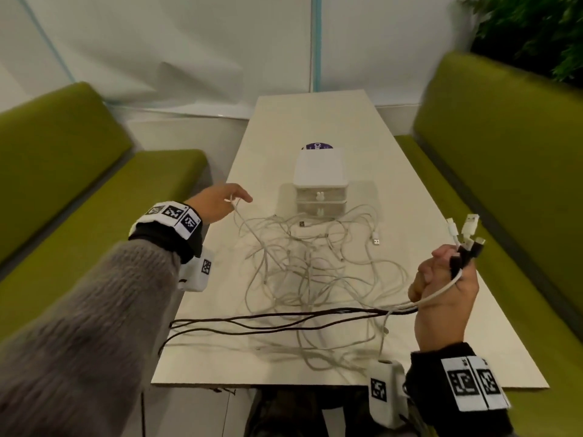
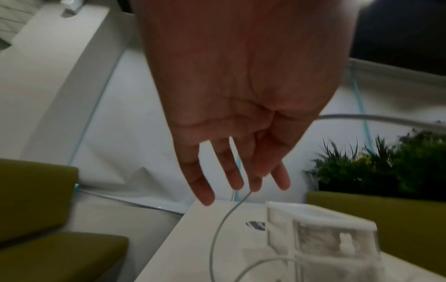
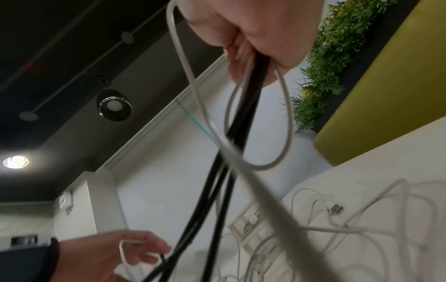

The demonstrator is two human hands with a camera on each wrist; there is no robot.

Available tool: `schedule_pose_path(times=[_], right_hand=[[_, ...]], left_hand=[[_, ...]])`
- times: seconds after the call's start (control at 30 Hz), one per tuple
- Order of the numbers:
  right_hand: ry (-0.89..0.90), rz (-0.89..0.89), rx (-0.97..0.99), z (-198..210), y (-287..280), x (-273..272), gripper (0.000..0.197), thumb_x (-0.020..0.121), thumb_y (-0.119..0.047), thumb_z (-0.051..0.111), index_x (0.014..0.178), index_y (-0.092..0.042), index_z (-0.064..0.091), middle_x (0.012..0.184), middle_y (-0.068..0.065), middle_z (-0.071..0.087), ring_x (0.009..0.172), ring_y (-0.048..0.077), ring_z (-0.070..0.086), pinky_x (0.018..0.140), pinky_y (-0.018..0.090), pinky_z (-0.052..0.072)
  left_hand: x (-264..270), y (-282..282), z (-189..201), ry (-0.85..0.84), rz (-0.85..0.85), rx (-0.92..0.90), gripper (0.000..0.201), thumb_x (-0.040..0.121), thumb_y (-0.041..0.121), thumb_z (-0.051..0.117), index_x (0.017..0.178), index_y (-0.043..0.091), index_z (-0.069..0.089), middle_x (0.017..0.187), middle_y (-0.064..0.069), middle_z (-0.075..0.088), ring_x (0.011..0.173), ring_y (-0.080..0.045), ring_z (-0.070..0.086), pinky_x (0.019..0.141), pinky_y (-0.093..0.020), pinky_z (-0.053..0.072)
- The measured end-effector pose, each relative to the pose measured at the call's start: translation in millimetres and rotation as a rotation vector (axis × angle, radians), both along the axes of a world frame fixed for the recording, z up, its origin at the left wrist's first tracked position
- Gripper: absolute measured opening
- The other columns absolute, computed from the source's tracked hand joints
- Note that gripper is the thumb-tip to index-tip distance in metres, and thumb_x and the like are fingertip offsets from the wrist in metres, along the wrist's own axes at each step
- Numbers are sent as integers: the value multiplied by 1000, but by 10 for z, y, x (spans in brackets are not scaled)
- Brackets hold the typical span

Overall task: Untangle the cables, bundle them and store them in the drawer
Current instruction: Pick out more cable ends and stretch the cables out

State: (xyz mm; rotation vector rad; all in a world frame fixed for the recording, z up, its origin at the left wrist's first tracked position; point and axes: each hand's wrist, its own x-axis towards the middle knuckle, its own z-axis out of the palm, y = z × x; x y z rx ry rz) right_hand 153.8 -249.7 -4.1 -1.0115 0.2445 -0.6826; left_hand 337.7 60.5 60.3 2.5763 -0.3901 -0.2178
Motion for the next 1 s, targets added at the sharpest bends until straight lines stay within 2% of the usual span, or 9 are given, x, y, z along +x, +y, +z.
schedule_pose_path(times=[0.13,0.23,0.4,0.47,0.57,0.63,0.7,0.87,1.0], right_hand=[[99,124,-126,93,86,32,29,101,-5,35,80,-17,51,45,-14,35,37,1,24,37,12,19],[127,278,-263,136,246,100,25,99,-2,40,85,-9,59,46,-15,35,38,0,23,36,13,19],[153,396,-421,326,641,221,39,82,-45,60,91,-9,71,44,-19,51,42,-4,47,49,8,32],[167,387,-560,340,736,259,34,73,-51,68,87,-20,69,60,-18,61,59,-6,56,59,13,40],[179,337,-640,291,763,303,10,82,-19,74,82,-26,66,65,-18,66,67,-10,60,66,6,44],[158,323,-604,215,688,317,40,85,6,63,85,-34,67,68,-22,69,74,-6,66,73,15,51],[152,249,-583,192,559,296,50,88,6,57,81,-42,68,75,-23,70,84,5,67,82,24,53],[68,40,-502,282,368,192,35,96,0,47,84,-32,57,74,-15,60,70,-12,55,71,6,44],[49,-67,-360,287,375,155,9,99,-11,49,94,-8,57,79,-7,51,69,-10,50,76,6,41]], left_hand=[[-185,1,-163,-79,-2,-110,28,93,3,50,103,25,63,114,-9,65,109,-22,57,98,-31,42],[-386,-222,-94,-198,-20,-153,26,96,17,50,120,18,58,120,-2,61,112,-15,52,100,-28,37],[-740,-857,24,-259,-27,14,56,90,22,54,140,14,30,144,-5,34,133,-23,26,105,-44,31],[-847,-1045,45,-279,-45,53,59,86,18,56,139,15,28,144,-4,32,131,-22,24,102,-45,33],[-886,-1106,78,-269,-105,-41,46,87,12,51,131,15,38,134,-3,42,123,-21,33,99,-46,36],[-860,-1010,80,-309,-161,-91,29,91,13,44,118,20,50,120,0,54,112,-20,44,93,-44,40],[-812,-887,97,-390,-161,-1,18,95,22,41,101,25,58,99,6,63,93,-18,54,82,-40,45],[-615,-542,-114,-244,-18,280,20,97,23,40,101,16,58,92,-6,66,87,-26,60,71,-32,44],[-445,-410,-372,-35,17,161,16,96,15,40,92,17,55,95,-8,65,90,-28,60,73,-31,44]])
